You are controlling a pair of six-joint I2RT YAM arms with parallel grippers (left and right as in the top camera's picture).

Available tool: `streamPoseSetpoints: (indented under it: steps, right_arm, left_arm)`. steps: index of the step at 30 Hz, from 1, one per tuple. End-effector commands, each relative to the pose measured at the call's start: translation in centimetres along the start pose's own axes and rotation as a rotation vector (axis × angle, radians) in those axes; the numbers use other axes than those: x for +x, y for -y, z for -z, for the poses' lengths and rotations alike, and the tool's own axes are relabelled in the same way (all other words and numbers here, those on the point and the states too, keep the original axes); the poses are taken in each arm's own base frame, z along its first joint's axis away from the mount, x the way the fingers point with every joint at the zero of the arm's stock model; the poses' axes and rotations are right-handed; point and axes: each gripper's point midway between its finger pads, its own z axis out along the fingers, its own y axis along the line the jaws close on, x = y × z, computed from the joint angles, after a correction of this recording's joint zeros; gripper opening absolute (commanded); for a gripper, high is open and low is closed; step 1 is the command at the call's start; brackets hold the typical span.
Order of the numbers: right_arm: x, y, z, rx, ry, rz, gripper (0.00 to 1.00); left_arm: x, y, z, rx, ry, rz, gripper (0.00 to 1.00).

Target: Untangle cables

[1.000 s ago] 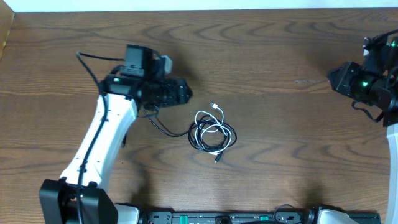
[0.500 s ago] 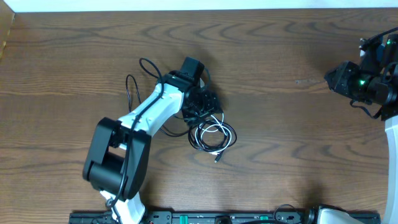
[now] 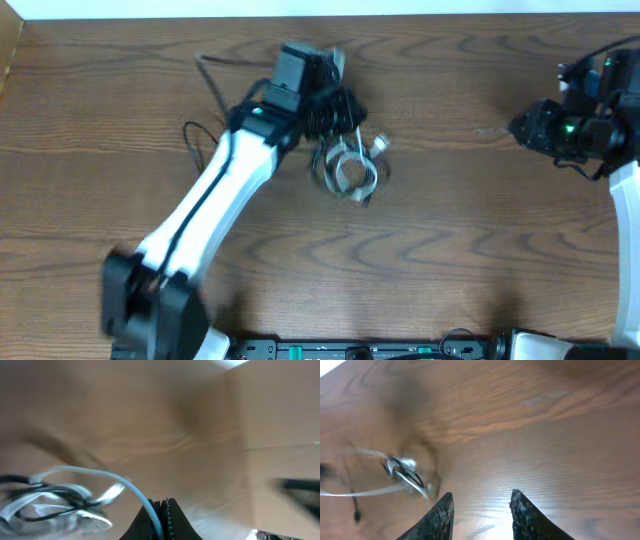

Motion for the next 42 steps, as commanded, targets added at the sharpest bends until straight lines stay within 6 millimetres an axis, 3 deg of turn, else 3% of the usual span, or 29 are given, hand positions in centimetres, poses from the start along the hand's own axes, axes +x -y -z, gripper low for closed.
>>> streamPoseSetpoints:
  steps: [1,3,8,11,20,24,28,32,36,42]
  right_arm:
    - [0.4,-3.1,-1.2,-0.154,-0.056,0.099,0.33]
    - [0.7,-4.4,-2.0,-0.235,-0.087,0.128,0.33]
    - [0.8,-8.0,-2.9,-0.431,-0.103,0.231,0.38]
    - [1.0,-10.2,-4.0,-0.497,-0.109,0.295,0.52]
    - [5.1,-15.9,-8.4,-0.602,-0.266,0.35,0.61]
    - [5.8,-16.8,-9.8,-0.601,-0.308,0.294,0.62]
    - [5.2,-16.9,-11.3,-0.585,-0.322,0.194,0.62]
    - [4.4,-17.2,-13.1,-0.595,-0.307,0.165,0.6]
    - [5.1,-18.0,-14.8,-0.605,-0.323,0.18,0.59]
    - [4.8,-20.0,-13.6,-0.722,-0.335,0.163,0.58]
  left_arm:
    - [-1.6,6.6,5.2,0.144,0.12,-0.116,0.07]
    - [-2.1,8.2,7.1,0.181,0.166,-0.141,0.07]
    - [-2.4,9.5,8.7,0.211,0.205,-0.169,0.07]
    - [-2.4,9.7,8.9,0.218,0.207,-0.173,0.07]
    - [-1.8,9.7,8.8,0.231,0.178,-0.188,0.07]
    - [-1.7,9.7,8.8,0.228,0.174,-0.185,0.07]
    - [-1.6,9.5,8.7,0.223,0.167,-0.18,0.07]
    - [-1.5,9.5,8.7,0.225,0.165,-0.18,0.07]
    - [-1.5,9.5,8.7,0.226,0.166,-0.18,0.07]
    - [-1.5,9.5,8.7,0.225,0.165,-0.18,0.08]
